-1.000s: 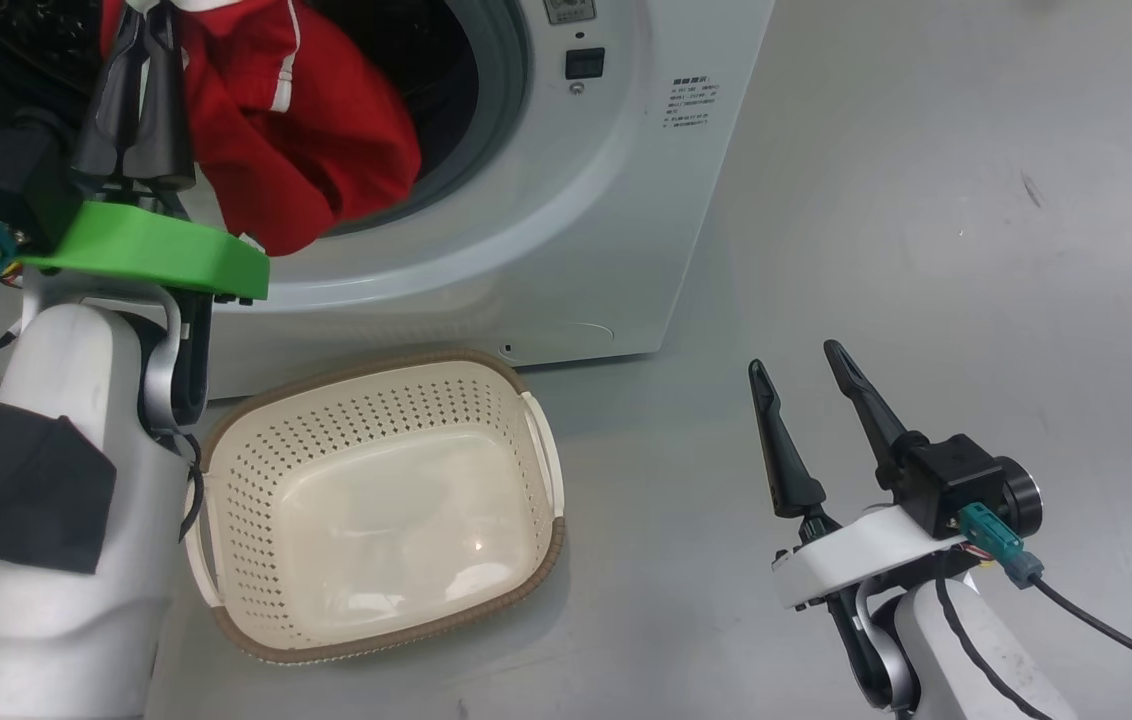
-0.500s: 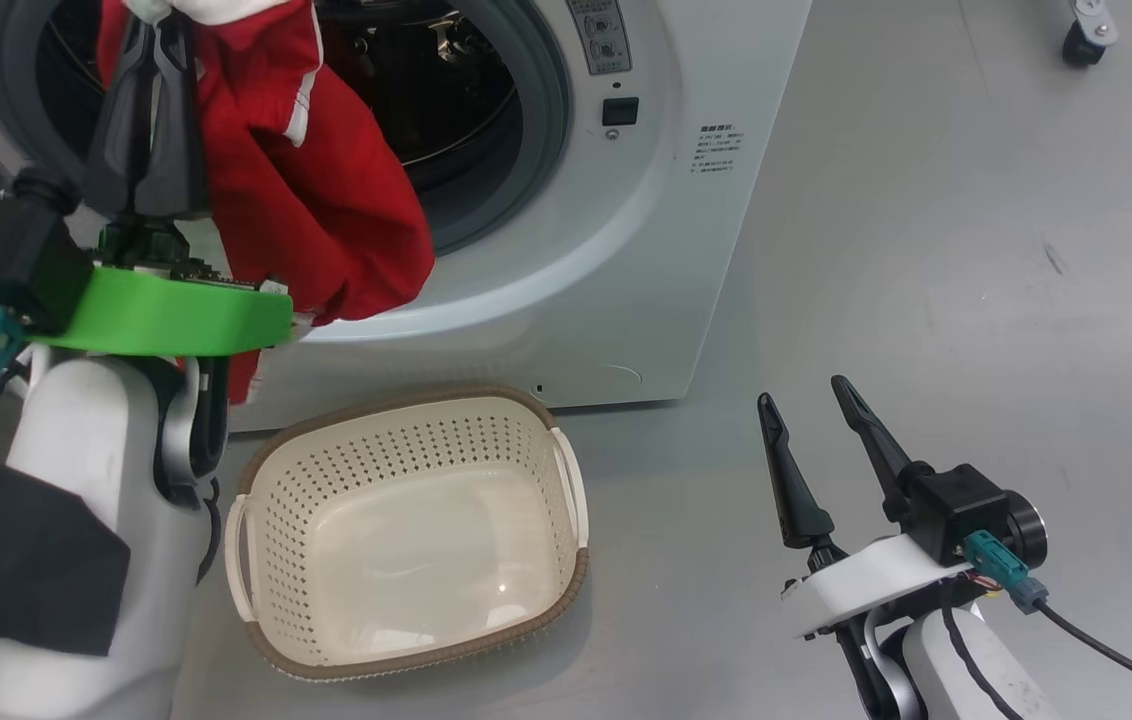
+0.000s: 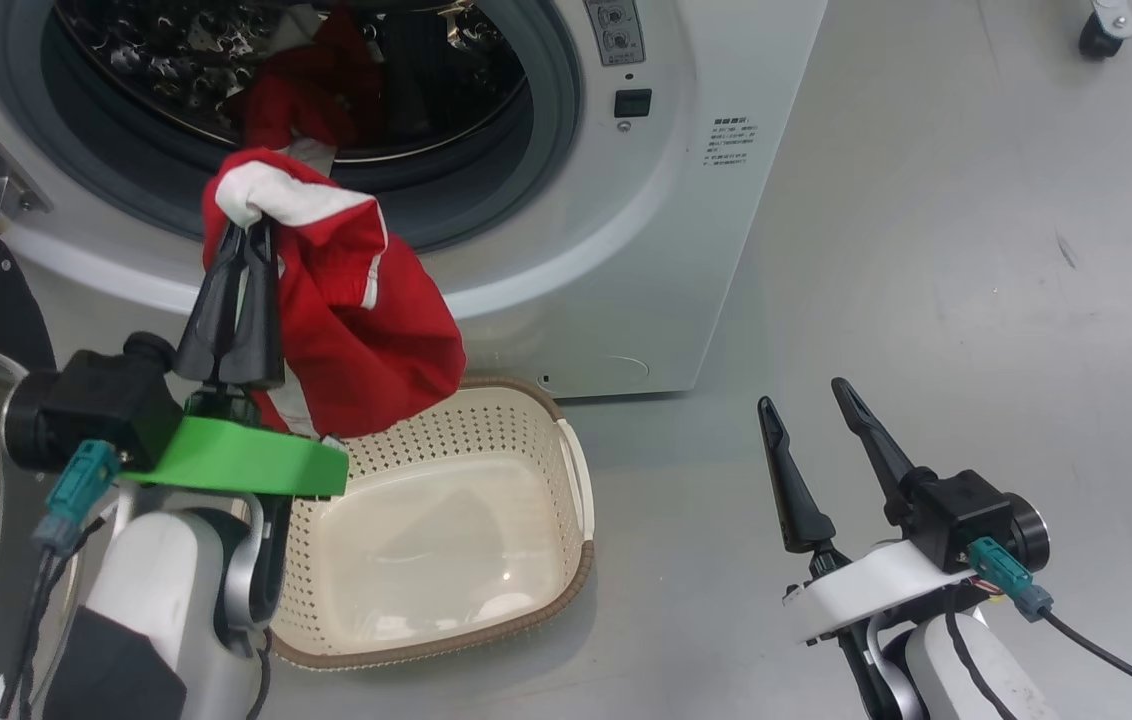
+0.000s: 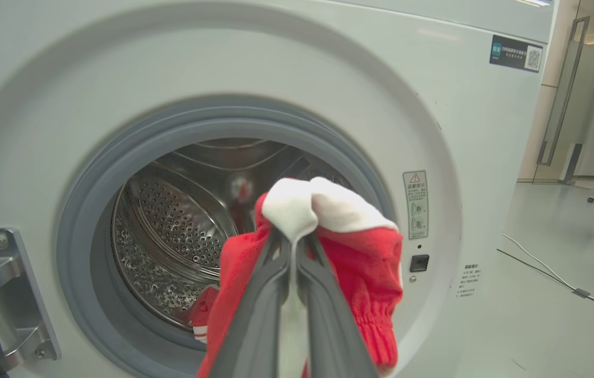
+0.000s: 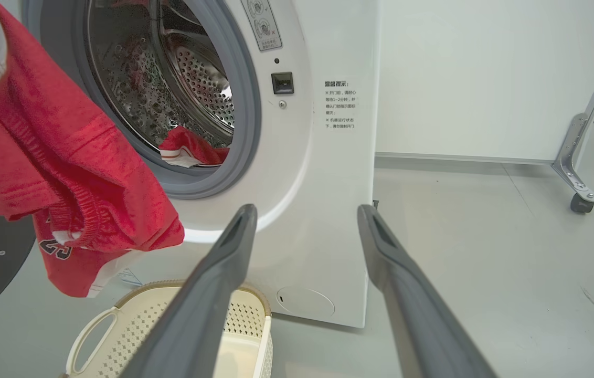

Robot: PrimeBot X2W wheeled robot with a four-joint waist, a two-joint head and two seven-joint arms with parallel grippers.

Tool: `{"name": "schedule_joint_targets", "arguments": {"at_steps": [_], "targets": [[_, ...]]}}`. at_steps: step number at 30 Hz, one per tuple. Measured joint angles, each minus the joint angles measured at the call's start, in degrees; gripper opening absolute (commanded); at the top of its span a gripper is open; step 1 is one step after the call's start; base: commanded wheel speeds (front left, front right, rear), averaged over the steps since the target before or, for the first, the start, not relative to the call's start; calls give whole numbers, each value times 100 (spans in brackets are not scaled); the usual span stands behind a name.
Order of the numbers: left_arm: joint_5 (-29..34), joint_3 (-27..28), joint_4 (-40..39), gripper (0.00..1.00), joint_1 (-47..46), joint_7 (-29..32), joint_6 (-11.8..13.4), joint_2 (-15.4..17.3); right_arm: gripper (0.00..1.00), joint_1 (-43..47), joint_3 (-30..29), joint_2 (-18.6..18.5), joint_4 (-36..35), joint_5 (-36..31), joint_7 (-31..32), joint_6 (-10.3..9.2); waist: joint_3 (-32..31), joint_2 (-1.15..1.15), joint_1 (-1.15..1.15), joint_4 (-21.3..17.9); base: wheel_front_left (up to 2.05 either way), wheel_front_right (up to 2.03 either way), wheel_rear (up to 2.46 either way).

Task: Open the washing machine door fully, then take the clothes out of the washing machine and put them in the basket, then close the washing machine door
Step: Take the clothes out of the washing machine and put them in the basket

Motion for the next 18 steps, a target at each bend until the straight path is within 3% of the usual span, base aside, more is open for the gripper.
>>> {"name": "schedule_joint_targets", "arguments": {"at_steps": [18], "targets": [[-419,-84,886,0,931,687,89,-35,100,-208,153,0,-275,-104,0,34,707,0,0,-121,0,0,0]]}}
